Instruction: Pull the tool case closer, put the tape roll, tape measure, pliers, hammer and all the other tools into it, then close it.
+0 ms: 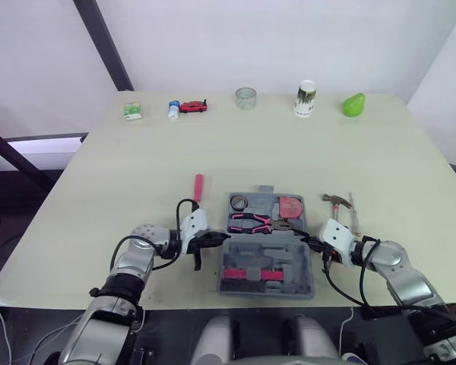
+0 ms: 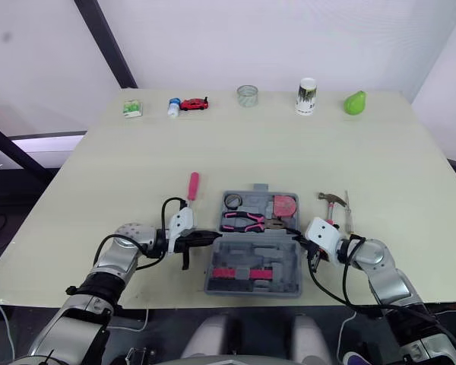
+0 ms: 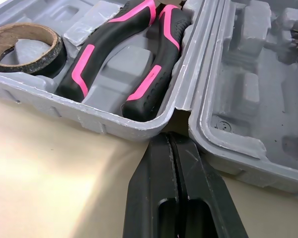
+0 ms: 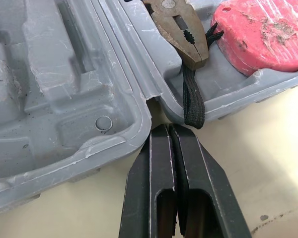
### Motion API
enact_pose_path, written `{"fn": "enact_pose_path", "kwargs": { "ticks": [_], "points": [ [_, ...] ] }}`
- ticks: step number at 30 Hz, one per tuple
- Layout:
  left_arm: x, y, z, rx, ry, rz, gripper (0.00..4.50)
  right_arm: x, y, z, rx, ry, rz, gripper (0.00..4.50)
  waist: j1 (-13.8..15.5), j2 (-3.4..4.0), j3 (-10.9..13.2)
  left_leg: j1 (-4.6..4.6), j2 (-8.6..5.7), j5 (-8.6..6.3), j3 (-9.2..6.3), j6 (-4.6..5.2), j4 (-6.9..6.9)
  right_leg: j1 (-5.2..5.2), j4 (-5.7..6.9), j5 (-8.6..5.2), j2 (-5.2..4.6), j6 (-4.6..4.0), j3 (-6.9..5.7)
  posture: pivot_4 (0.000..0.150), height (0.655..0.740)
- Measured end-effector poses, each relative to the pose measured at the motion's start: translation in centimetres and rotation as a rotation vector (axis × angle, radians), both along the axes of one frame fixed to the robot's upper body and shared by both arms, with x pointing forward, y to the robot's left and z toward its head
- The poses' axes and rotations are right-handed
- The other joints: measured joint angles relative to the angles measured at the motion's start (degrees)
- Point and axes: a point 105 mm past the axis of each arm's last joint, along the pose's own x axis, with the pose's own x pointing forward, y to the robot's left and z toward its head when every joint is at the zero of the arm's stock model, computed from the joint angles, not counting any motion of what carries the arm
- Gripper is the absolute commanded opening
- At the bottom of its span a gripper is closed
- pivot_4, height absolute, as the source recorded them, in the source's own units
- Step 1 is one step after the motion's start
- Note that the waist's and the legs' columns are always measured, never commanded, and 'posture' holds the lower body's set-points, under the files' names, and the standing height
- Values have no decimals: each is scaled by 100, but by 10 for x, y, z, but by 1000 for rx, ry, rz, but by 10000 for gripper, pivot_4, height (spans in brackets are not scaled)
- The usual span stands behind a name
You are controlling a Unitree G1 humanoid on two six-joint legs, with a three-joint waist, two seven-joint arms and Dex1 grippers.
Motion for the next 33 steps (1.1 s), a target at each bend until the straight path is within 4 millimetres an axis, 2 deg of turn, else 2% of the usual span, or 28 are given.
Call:
{"fn": "enact_pose_path", "kwargs": {
  "ticks": [33],
  "points": [
    [2, 0, -1, 1, -7, 7, 0, 8, 0, 0, -9, -41, -27, 735, 6, 0, 0, 0, 1, 0, 0, 0, 0, 1, 0, 0, -1, 0, 0, 1500, 7400]
  ]
}}
